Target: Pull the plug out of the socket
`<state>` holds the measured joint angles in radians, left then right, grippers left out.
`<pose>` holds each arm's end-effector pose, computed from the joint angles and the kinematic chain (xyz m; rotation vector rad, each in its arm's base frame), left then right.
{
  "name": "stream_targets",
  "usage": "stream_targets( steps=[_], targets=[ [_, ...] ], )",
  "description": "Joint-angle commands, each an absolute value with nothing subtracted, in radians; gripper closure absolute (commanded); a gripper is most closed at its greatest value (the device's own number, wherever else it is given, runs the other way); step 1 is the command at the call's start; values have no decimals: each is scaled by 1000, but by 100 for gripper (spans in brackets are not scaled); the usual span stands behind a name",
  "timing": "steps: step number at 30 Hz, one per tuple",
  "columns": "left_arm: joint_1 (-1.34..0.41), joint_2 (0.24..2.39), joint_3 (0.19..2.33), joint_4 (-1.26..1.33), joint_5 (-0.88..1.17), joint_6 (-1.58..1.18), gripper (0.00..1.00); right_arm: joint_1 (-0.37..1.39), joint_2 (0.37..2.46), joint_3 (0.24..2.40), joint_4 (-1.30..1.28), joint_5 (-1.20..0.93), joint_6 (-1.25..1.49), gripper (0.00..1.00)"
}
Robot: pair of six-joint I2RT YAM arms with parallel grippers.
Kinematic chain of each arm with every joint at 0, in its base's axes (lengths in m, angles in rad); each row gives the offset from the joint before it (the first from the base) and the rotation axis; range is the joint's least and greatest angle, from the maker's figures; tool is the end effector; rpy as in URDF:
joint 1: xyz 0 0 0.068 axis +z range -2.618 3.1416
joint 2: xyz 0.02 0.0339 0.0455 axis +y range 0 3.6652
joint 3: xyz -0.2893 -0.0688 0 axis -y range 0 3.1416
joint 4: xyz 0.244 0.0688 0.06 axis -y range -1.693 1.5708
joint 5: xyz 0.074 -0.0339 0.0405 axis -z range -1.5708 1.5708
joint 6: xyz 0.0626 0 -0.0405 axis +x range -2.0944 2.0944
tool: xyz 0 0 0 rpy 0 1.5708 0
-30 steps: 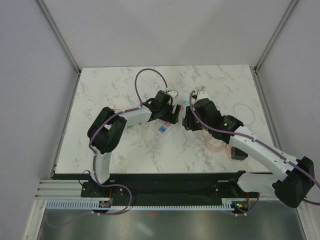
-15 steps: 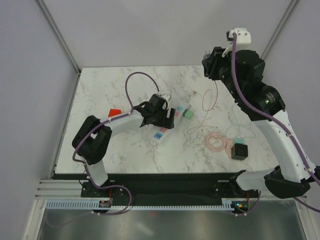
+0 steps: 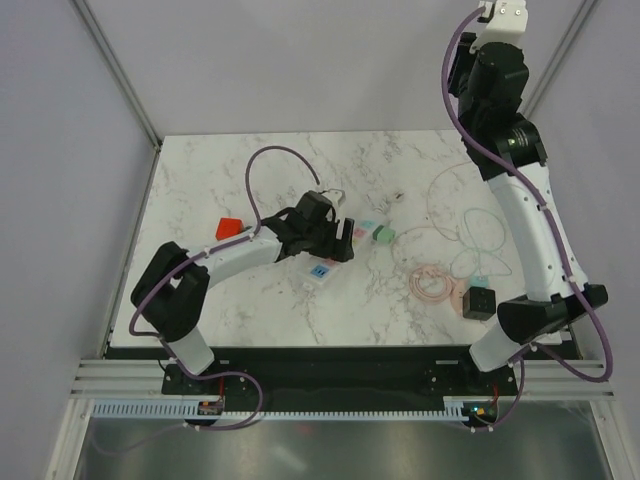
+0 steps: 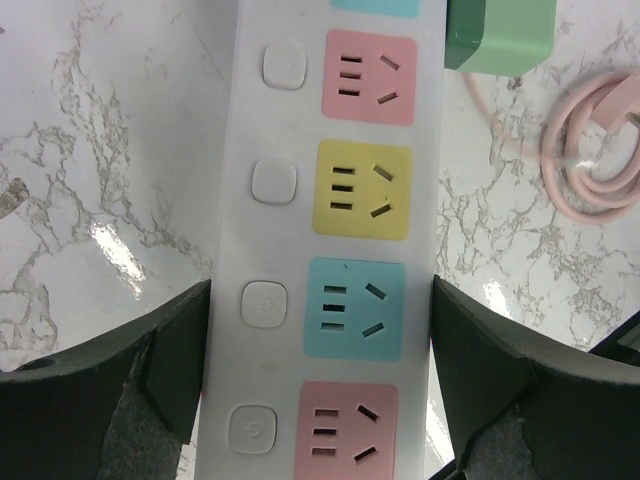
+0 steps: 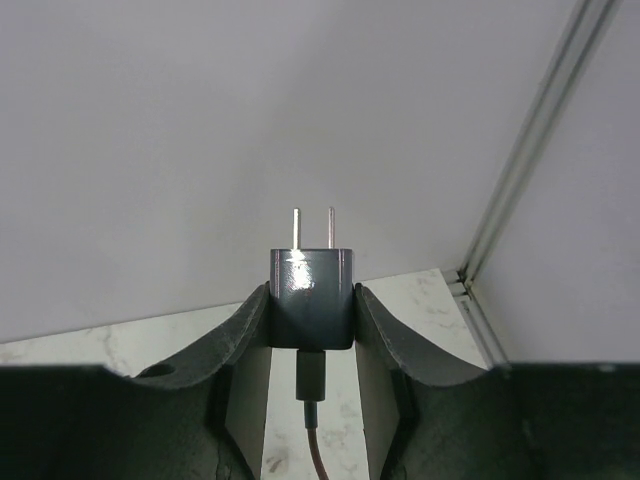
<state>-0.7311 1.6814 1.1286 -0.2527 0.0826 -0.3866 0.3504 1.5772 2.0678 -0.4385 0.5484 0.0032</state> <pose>0.2836 -0.2613 0.2256 0.4630 2.4218 -0.6125 0.3268 0.0847 0.5773 0.1745 1.5178 -0.1342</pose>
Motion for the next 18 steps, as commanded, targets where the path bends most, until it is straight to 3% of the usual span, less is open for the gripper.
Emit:
stream_targets(
  steps=[1, 9, 18],
  targets=[
    [-738, 1700, 1115, -160, 66, -423, 38, 249, 1646, 2099, -368, 500, 29, 100],
    [-749, 1781, 1062, -107, 3, -426, 39, 46, 1841, 2135, -365, 272, 202, 100],
    [-765, 1833, 1042, -75, -34, -416, 39, 26, 1960, 1990, -350, 285, 204, 100]
  ],
)
